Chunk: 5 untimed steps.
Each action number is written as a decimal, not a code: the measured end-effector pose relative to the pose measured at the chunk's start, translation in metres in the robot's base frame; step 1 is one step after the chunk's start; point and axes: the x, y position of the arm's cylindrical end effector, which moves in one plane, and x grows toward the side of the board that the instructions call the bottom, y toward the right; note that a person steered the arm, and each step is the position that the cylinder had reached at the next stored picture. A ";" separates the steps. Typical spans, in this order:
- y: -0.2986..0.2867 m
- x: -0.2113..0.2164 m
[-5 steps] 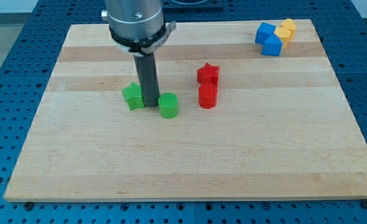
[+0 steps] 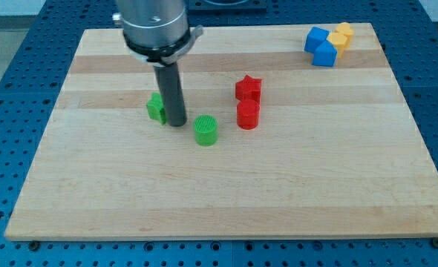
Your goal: Place the green circle at the bottom of the red circle
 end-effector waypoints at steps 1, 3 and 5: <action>0.026 0.000; 0.040 0.026; 0.016 0.040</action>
